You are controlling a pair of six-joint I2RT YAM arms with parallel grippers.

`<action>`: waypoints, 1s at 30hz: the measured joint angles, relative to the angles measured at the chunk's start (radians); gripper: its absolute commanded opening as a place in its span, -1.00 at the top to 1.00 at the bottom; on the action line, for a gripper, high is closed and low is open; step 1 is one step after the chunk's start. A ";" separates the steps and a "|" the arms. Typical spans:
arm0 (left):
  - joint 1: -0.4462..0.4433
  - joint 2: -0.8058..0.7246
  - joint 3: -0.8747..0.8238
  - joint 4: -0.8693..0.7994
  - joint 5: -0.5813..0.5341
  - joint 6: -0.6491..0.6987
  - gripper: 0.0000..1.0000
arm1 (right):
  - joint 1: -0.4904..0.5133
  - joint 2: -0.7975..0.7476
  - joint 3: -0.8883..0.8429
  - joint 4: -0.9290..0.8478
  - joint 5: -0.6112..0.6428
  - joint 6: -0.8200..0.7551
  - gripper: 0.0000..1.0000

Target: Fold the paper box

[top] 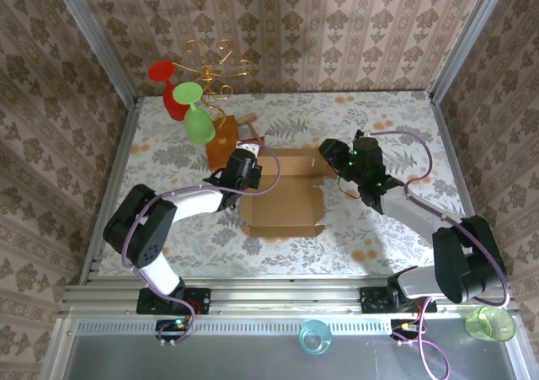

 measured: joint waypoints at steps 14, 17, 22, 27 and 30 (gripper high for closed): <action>-0.006 0.010 0.017 -0.005 -0.008 -0.007 1.00 | 0.037 0.079 0.026 0.004 -0.018 0.055 0.14; -0.006 0.010 0.017 -0.007 -0.008 -0.007 1.00 | 0.038 0.090 0.037 0.005 -0.019 0.073 0.29; -0.007 0.010 0.017 -0.007 -0.008 -0.007 1.00 | 0.040 0.108 0.042 0.014 -0.019 0.112 0.62; -0.007 0.012 0.017 -0.007 -0.008 -0.014 1.00 | 0.040 0.112 0.042 0.037 -0.022 0.148 0.80; -0.006 0.014 0.017 -0.007 -0.008 -0.026 1.00 | 0.040 0.114 0.042 0.043 -0.022 0.161 0.32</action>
